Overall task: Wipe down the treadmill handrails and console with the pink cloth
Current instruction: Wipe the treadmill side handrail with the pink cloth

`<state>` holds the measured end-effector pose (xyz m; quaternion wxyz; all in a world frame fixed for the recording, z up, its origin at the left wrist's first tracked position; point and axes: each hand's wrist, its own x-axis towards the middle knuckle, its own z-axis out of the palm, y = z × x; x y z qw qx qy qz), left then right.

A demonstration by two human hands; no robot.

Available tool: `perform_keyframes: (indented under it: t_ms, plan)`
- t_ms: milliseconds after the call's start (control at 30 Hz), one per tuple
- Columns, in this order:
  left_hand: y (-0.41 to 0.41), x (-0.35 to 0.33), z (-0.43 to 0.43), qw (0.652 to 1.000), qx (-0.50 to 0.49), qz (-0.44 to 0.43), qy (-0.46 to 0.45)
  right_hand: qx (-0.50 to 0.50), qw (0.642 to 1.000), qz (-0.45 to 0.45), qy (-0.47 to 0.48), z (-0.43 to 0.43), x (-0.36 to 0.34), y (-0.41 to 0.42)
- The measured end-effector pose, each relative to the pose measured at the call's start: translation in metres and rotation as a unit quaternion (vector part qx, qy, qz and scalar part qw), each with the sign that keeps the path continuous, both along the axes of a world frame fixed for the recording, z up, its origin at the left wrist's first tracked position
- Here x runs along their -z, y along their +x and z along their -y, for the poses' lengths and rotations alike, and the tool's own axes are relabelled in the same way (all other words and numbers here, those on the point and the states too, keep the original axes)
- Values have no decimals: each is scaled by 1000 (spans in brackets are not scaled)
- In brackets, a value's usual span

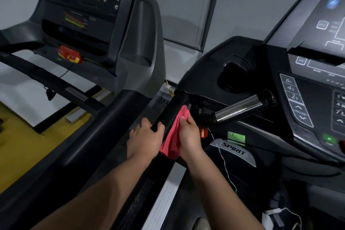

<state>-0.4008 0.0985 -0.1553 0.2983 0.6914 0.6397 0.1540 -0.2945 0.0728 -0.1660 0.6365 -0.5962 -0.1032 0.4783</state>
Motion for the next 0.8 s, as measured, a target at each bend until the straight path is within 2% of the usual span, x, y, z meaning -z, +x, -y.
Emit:
perform_keyframes:
  t_ms: [67,200,300,433,500,633,800]
  plan:
    - [0,-1,1,1000,0,-6,3,11,999,49,-18,-9,-5,-4]
    - [0,-1,2,1000,5,-10,12,60,998,-9,-25,-25,-27,-5]
    - [0,0,1,1000,6,-13,16,55,996,13,-69,-30,-39,2]
    - [-1,0,3,1000,11,-15,13,55,995,23,-76,-34,-37,4]
    - [-1,-1,4,1000,10,-15,11,50,993,76,-68,-29,-28,-4]
    - [0,-2,3,1000,7,-17,11,20,969,246,-22,-19,-13,-17]
    - [-2,-1,4,1000,4,-10,9,49,947,316,-12,-37,-12,-2]
